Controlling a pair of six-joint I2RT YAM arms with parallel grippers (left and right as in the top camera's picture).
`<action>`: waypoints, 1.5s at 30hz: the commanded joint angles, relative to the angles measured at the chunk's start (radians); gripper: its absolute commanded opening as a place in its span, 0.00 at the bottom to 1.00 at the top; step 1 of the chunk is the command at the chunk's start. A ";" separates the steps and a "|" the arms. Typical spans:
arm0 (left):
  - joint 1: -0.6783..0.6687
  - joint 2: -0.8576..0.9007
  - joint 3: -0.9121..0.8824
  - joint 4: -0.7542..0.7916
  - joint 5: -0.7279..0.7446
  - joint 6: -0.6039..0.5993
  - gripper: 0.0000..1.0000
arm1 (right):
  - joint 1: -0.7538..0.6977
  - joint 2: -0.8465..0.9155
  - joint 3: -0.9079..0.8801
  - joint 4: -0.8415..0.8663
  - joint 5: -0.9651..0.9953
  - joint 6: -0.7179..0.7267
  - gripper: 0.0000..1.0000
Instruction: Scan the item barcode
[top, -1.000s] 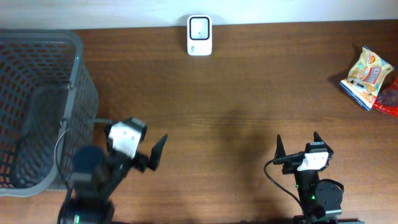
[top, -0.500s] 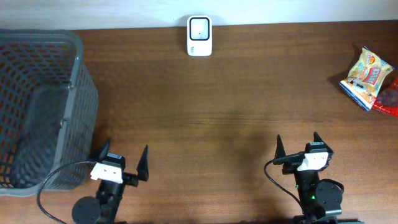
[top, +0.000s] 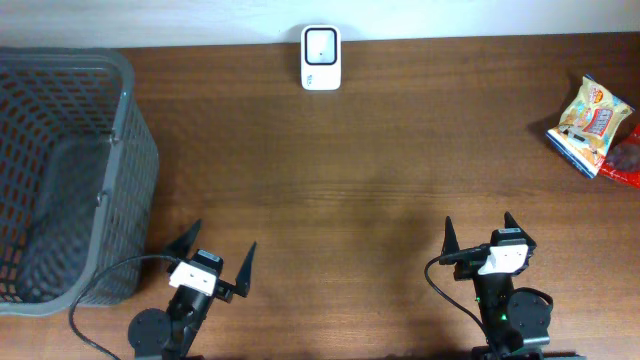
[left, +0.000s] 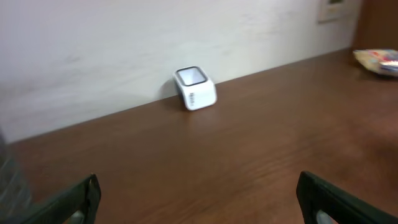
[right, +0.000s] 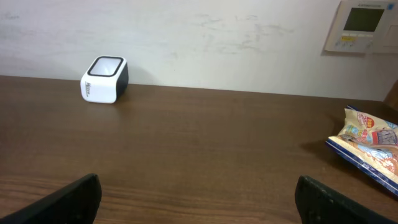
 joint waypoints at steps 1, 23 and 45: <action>-0.038 -0.006 -0.011 0.005 0.090 0.088 0.99 | -0.006 -0.007 -0.009 -0.003 0.002 -0.002 0.98; 0.010 -0.006 -0.011 -0.035 -0.482 -0.162 0.99 | -0.006 -0.007 -0.009 -0.003 0.002 -0.002 0.98; -0.003 -0.006 -0.012 -0.034 -0.449 -0.158 0.99 | -0.006 -0.006 -0.009 -0.003 0.002 -0.002 0.98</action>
